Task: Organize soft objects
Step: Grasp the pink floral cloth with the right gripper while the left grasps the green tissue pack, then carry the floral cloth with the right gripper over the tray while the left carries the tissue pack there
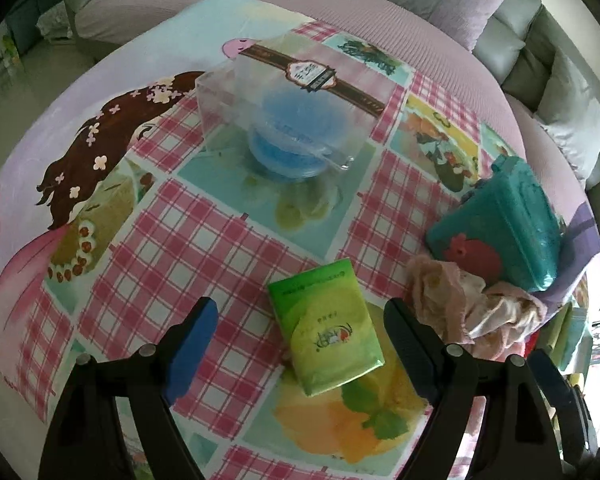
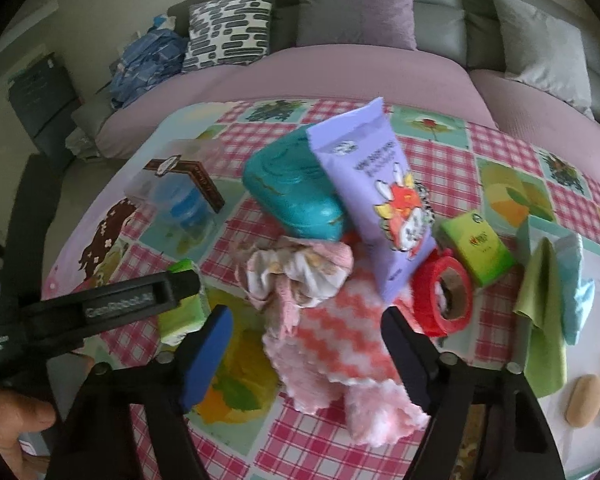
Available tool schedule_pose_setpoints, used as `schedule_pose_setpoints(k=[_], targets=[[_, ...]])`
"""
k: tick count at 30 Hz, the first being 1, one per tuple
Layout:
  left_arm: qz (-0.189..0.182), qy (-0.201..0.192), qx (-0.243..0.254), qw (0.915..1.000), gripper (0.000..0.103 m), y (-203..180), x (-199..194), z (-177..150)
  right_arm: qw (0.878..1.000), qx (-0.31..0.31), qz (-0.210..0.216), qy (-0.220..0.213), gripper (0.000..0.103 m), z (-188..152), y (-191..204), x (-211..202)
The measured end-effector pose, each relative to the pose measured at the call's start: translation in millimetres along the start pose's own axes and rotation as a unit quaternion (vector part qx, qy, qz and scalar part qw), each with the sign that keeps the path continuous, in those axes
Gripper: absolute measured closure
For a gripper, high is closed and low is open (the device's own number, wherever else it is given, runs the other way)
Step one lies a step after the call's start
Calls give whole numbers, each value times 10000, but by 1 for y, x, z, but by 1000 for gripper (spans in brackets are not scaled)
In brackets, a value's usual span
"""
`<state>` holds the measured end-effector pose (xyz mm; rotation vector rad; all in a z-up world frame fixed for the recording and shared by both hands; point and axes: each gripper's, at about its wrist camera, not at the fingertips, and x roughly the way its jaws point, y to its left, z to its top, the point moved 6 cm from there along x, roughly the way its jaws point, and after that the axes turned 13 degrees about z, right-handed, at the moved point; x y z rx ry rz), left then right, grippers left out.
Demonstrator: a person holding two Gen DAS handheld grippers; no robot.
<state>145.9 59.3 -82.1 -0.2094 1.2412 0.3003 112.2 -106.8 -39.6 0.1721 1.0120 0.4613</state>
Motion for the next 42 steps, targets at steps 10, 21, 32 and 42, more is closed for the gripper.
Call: schedule_pose_setpoints(k=[10, 21, 32, 42], targets=[[-13, 11, 180, 9998, 20, -7, 8, 0, 9999, 23, -69, 120, 58, 1, 0, 18], [-65, -130, 399, 9991, 41, -21, 16, 5, 9996, 173, -62, 206, 88, 0, -3, 31], [-251, -393, 273, 9985, 43, -12, -4, 9, 9999, 142, -26, 0, 93, 3, -3, 11], [-325, -763, 219, 9963, 43, -3, -33, 15, 9996, 22, 25, -275, 94, 6, 4, -19]])
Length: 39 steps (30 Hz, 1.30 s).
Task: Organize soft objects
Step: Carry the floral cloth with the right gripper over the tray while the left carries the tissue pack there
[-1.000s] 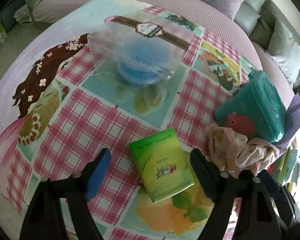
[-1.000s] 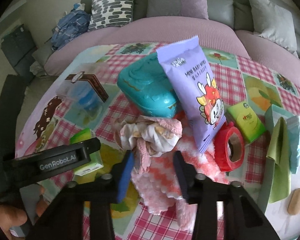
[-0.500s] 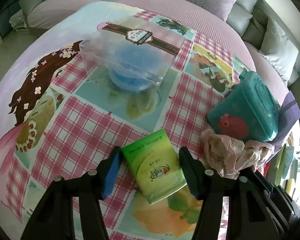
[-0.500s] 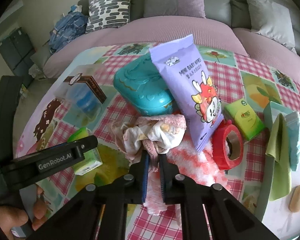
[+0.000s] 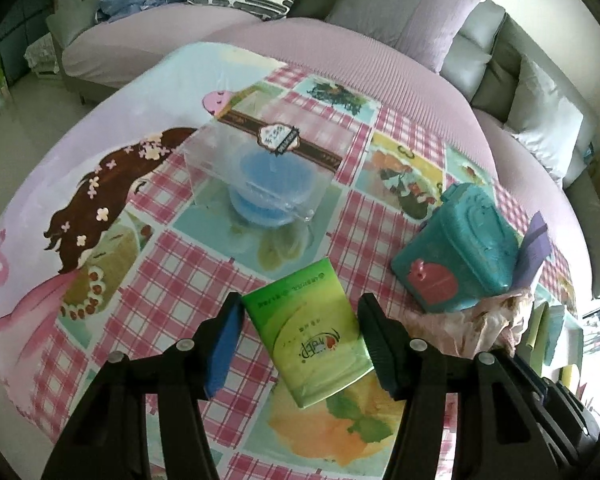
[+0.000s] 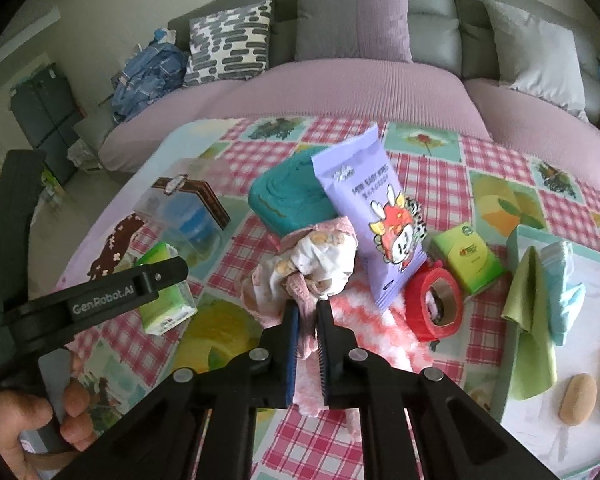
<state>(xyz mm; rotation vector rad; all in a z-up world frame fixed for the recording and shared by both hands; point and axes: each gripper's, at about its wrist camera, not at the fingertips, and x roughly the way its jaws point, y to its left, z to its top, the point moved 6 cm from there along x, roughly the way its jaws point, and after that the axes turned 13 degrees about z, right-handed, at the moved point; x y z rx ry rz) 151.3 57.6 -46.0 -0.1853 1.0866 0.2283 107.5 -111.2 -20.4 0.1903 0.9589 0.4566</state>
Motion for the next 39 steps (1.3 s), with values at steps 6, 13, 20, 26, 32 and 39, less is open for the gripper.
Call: schedule_pose_setpoints(k=[6, 13, 20, 26, 32, 39], targets=[[-45, -270, -4, 9996, 43, -1, -21, 4, 9998, -63, 13, -195, 94, 2, 3, -20], [-116, -632, 52, 9979, 43, -7, -49, 10, 9989, -34, 70, -465, 94, 5, 1, -46], [-131, -733, 226, 9970, 43, -20, -58, 8, 9982, 151, 68, -579, 94, 6, -11, -59], [-112, -875, 364, 9954, 43, -31, -68, 7, 9963, 245, 3, -829, 94, 9, -21, -81], [-125, -1015, 564, 9932, 43, -51, -82, 3, 9930, 451, -68, -1087, 94, 10, -39, -106], [-260, -1123, 876, 9895, 43, -94, -99, -9, 9867, 771, -210, -1415, 94, 7, -69, -139]])
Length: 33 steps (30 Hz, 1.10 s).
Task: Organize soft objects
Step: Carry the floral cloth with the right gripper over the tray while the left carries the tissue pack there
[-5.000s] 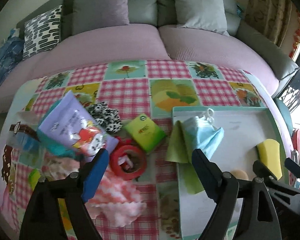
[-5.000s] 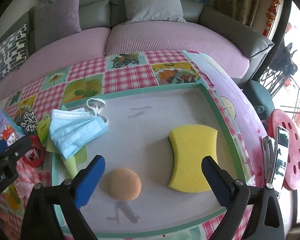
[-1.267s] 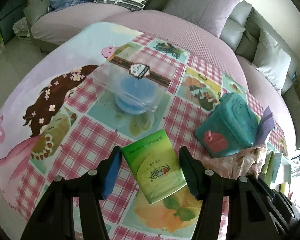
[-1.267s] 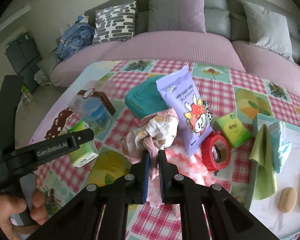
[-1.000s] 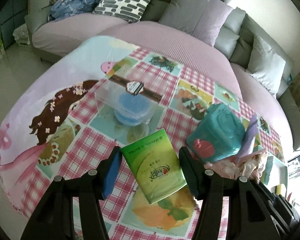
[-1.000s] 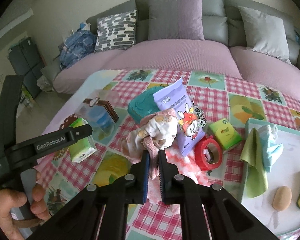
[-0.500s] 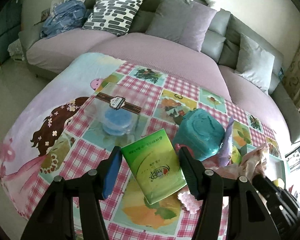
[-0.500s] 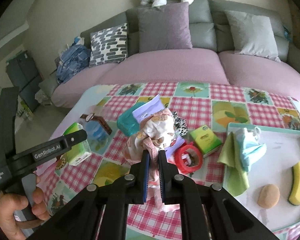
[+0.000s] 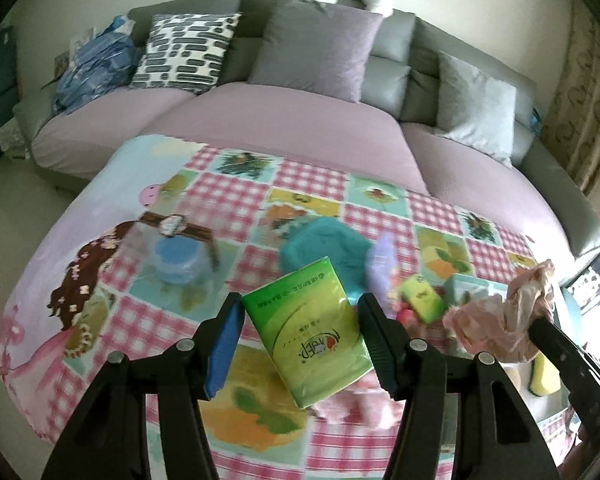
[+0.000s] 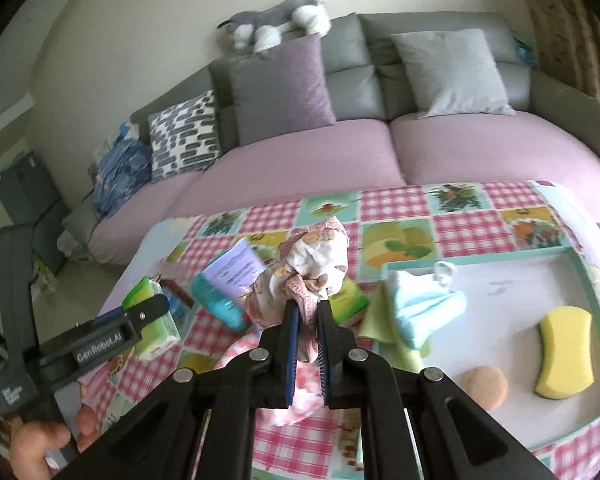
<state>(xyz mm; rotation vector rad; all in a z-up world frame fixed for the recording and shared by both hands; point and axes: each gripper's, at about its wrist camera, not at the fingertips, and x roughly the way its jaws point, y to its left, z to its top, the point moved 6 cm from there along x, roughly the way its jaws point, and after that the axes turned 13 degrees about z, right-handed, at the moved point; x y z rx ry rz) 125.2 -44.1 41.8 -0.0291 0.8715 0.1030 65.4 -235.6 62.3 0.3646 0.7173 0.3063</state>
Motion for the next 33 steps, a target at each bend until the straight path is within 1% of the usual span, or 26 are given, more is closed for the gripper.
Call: schedule_pose_setpoints(k=[5, 12, 17, 22, 25, 30, 33], targets=[[-418, -50, 411, 9983, 43, -59, -14, -6, 9992, 272, -223, -206, 94, 6, -32, -21], [-688, -93, 996, 9926, 43, -118, -25, -18, 9940, 778, -608, -479, 94, 7, -85, -52], [-865, -73, 1350, 9870, 43, -154, -29, -26, 9879, 1082, -893, -655, 94, 6, -119, -74], [-1089, -69, 1736, 9788, 43, -191, -33, -37, 9812, 1355, -1119, -801, 93, 2, -148, -94], [-1181, -30, 1958, 9735, 43, -213, -29, -44, 9780, 1497, -1204, -807, 93, 0, -163, -95], [-1211, 44, 2311, 9654, 43, -244, -16, -59, 9787, 1493, -1271, -615, 93, -3, -175, -78], [-1114, 101, 2442, 9632, 43, -255, -5, -65, 9778, 1496, -1372, -520, 93, -5, -181, -69]])
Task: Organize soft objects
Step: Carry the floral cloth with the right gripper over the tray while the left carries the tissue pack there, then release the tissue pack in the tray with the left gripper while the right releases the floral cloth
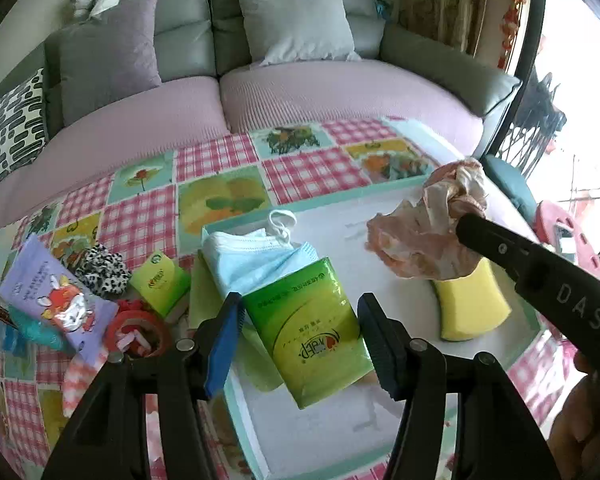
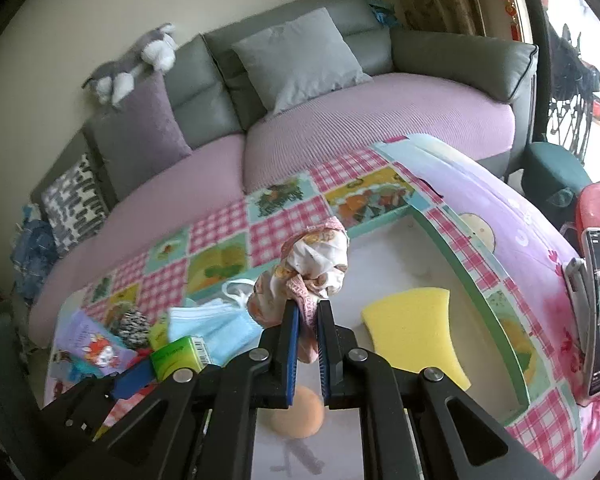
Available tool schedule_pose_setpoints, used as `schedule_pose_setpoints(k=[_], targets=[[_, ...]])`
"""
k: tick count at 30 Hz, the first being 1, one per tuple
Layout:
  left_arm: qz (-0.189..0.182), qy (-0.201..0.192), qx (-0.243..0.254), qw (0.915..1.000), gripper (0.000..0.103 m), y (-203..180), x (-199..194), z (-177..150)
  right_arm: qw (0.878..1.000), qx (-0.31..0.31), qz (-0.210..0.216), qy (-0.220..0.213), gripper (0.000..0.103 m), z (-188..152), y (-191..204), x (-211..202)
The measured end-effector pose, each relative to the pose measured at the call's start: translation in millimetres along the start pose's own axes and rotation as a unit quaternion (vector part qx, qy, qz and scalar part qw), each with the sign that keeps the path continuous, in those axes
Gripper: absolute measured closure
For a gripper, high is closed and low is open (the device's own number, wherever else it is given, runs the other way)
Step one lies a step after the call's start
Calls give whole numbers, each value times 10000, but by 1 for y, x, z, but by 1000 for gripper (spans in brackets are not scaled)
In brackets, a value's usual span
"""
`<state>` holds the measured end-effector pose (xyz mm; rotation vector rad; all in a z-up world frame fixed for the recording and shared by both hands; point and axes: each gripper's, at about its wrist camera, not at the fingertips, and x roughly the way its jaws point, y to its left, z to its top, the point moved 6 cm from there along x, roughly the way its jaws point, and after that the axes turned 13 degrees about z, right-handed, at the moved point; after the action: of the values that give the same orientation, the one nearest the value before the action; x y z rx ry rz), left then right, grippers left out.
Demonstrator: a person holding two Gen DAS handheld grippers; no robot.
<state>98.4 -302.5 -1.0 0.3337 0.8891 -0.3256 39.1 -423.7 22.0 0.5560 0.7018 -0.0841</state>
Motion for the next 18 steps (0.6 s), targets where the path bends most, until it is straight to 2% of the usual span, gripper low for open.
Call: schedule_pose_setpoints(k=[5, 13, 18], targets=[[33, 79, 74, 9999, 43, -8, 22, -2, 9992, 27, -301, 262, 93, -7, -15, 20], [-8, 311, 88, 9995, 43, -16, 47, -12, 9959, 295, -370, 770, 93, -25, -35, 51], [-24, 416, 93, 9991, 43, -19, 57, -16, 9952, 335, -429, 819, 93, -27, -38, 52]])
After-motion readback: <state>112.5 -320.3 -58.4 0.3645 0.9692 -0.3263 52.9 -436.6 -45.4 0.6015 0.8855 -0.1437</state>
